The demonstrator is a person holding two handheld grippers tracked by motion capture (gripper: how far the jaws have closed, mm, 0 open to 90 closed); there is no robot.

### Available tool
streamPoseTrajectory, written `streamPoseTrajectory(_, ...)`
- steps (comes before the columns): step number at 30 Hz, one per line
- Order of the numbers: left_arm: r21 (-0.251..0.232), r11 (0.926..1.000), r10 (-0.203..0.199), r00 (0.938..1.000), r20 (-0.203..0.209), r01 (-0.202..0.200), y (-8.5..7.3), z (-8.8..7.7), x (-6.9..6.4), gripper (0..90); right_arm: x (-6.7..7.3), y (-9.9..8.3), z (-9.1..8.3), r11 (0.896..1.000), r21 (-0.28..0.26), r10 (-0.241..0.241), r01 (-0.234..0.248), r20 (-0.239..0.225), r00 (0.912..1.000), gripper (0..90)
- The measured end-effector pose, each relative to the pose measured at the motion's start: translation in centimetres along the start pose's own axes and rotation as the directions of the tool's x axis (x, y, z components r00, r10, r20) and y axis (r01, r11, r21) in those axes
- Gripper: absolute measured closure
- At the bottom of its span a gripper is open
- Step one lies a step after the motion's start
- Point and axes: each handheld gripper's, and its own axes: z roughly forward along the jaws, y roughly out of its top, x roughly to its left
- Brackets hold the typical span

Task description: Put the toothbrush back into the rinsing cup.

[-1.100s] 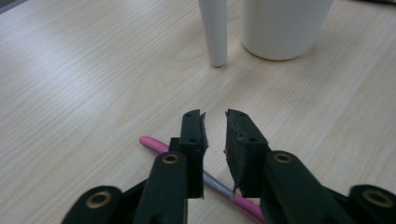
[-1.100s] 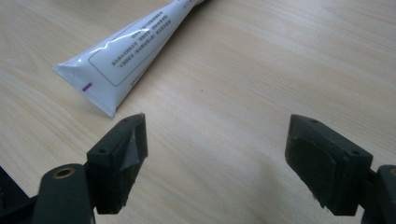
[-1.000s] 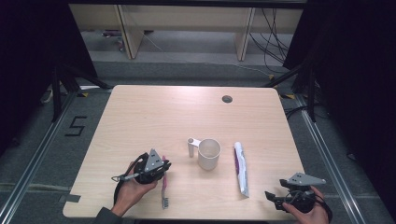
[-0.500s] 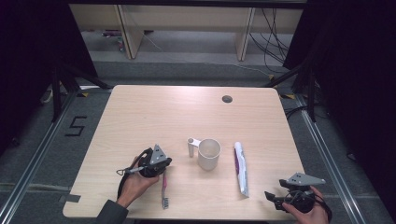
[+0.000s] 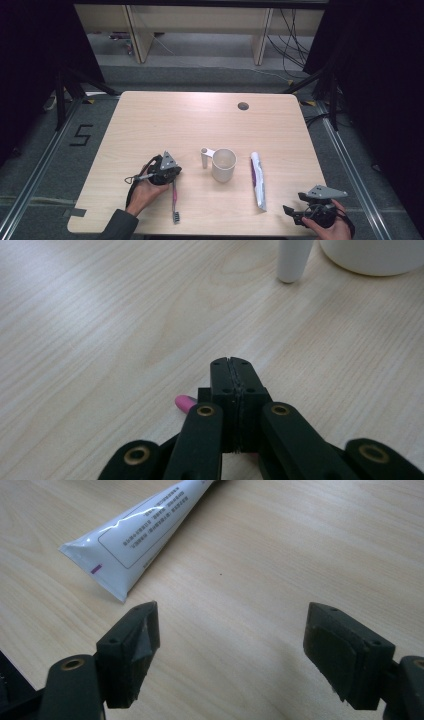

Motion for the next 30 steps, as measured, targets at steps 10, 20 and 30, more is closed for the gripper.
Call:
streamPoseTrajectory(10,0.013,0.9998,-0.017,0.9998,-0.008,0.018,-1.2,-1.4,1.0,88.2,0.0,0.0,0.0,1.000,0.002,0.008,-0.008,-0.001,1.0000,23.8)
streamPoseTrajectory(20,-0.016,0.9972,-0.074,0.9968,-0.030,0.073,-2.9,-3.0,1.8,87.3,-0.1,0.0,0.0,1.000,-0.002,0.001,-0.001,-0.001,1.0000,23.8)
streamPoseTrajectory(30,-0.006,0.9971,-0.076,0.9967,-0.029,0.075,-4.9,-5.1,1.7,85.3,0.0,0.0,0.0,1.000,0.005,0.002,-0.002,-0.005,1.0000,23.8)
